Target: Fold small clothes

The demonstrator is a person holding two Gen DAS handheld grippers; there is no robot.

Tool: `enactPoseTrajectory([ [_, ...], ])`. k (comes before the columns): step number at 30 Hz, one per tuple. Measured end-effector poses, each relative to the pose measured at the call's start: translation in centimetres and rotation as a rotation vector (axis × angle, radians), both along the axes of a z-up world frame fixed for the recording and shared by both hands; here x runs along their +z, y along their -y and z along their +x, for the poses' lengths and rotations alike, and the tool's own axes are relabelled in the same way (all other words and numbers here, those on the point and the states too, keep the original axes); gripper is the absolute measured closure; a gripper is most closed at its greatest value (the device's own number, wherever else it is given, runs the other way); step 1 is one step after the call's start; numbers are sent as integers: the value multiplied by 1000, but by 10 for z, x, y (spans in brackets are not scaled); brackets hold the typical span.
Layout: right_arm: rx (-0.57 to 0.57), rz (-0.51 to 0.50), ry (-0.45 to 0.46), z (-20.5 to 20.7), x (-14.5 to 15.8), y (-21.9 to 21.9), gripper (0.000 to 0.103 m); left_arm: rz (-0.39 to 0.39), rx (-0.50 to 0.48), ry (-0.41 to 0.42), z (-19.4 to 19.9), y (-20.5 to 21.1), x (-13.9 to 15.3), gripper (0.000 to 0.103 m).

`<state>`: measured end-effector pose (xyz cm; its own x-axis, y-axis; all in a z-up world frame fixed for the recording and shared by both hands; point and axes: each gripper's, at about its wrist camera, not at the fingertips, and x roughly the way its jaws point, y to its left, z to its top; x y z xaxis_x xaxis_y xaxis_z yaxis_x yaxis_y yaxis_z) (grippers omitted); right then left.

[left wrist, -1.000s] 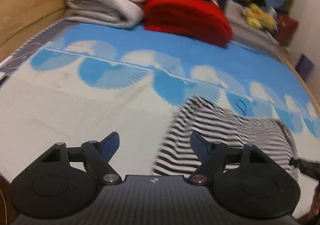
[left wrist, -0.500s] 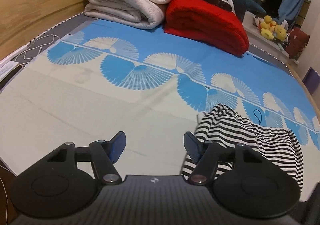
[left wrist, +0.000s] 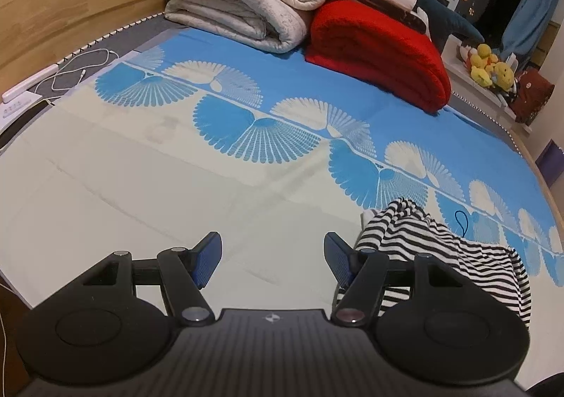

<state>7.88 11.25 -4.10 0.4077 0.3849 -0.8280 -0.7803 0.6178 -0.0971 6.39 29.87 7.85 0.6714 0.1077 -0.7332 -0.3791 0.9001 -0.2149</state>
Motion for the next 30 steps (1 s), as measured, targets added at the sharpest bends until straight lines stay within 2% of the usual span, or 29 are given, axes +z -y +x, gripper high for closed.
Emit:
enactPoseTrajectory([
  [2, 15, 2, 16, -3, 1, 1, 95, -4, -3, 3, 2, 1, 1, 33],
  [11, 70, 45, 88, -22, 32, -14, 97, -13, -17, 23, 3, 7, 5, 33],
  [16, 84, 157, 66, -35, 64, -25, 97, -21, -3, 24, 1, 6, 4, 33],
  [19, 54, 255, 43, -36, 86, -25, 98, -30, 13, 22, 1, 3, 4, 33],
  [22, -78, 377, 6, -22, 109, 0, 97, -62, 39, 14, 2, 3, 3, 33],
  [24, -204, 466, -7, -10, 124, 34, 97, -70, 37, 10, 5, 7, 3, 33],
  [30, -643, 687, 31, 6, 153, 197, 97, -56, -16, 6, 23, 38, 4, 33],
])
